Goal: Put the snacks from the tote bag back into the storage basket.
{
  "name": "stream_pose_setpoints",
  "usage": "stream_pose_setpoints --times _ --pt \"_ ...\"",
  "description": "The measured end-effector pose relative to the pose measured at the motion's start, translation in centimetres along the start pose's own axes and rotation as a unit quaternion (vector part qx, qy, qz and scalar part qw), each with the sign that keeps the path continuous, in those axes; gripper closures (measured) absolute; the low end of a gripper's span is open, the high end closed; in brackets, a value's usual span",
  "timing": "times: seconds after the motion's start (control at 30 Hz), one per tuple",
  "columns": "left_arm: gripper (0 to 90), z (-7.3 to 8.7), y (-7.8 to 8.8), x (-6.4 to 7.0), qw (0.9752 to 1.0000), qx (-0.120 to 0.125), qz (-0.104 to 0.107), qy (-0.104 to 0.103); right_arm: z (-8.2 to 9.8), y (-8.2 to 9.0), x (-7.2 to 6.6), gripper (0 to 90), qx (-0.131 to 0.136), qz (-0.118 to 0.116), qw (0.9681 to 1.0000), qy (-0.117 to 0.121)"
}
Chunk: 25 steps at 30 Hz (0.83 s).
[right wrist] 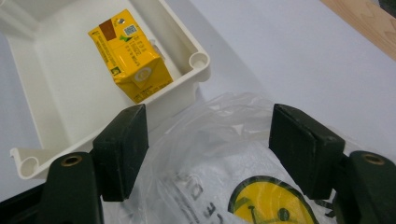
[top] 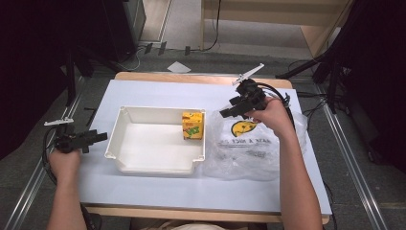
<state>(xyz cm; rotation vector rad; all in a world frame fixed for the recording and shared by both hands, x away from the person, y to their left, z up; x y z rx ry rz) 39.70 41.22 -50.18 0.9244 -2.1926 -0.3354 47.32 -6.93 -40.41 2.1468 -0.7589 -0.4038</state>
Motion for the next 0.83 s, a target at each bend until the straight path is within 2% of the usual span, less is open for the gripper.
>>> stream_pose_setpoints --times 0.23,0.6,0.73,0.83 --pt "24.4 0.00 -0.01 -0.02 1.0000 0.000 0.000 0.000 0.45 -0.23 0.62 28.4 -0.007 0.005 0.9999 -0.006" --pt "24.4 0.03 -0.03 -0.04 1.0000 -0.001 0.000 0.000 0.61 -0.40 0.57 28.2 -0.013 0.006 0.9999 -0.005" --pt "24.5 0.05 -0.03 -0.05 1.0000 -0.002 0.000 0.001 0.59 -0.37 0.56 28.1 -0.013 0.006 0.9999 -0.005" --pt "24.5 0.00 -0.05 -0.03 1.0000 -0.001 0.000 0.001 0.37 -0.26 0.61 28.3 -0.003 0.015 0.9999 0.000"
Point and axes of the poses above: each handheld gripper's, and its own axes: y roughly backward along the jaws, z roughly out of its underside, x roughly to its right, the point moved 8 cm from there along -y, roughly forward along the jaws, and after that the axes turned 11 degrees about z, right-handed, at the moved point
